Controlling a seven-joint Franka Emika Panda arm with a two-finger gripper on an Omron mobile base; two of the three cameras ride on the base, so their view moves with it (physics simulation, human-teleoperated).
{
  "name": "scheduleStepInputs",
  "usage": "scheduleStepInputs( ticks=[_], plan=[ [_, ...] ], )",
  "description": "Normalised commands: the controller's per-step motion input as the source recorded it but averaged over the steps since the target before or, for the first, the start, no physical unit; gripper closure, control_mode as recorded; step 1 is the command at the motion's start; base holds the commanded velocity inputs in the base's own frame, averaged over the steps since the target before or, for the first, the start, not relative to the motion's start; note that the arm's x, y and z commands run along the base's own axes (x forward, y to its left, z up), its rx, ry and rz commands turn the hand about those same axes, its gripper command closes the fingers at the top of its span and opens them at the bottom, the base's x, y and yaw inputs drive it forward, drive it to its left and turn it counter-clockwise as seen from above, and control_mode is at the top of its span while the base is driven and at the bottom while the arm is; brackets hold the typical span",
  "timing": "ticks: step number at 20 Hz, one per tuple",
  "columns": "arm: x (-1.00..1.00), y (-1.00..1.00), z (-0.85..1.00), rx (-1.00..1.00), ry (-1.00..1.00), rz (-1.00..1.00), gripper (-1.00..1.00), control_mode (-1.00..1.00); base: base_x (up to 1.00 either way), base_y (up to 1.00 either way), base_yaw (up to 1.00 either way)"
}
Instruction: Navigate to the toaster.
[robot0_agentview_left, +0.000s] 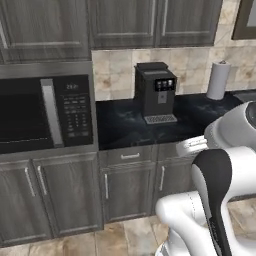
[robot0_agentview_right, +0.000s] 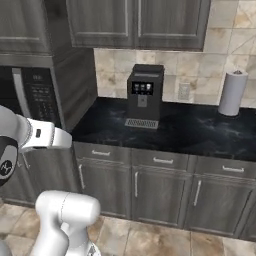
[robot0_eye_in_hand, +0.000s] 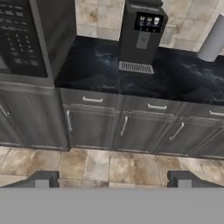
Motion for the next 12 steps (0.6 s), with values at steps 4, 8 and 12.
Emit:
scheduleStepInputs(
  ticks=[4,8,12],
  plan=[
    [0.0,0.0,0.0,0.0,0.0,0.0,-1.0,1.0,0.62,1.0,0.02],
    [0.0,0.0,0.0,0.0,0.0,0.0,-1.0,1.0,0.66,1.0,0.19],
    [0.0,0.0,0.0,0.0,0.0,0.0,-1.0,1.0,0.37,1.0,0.17]
  ],
)
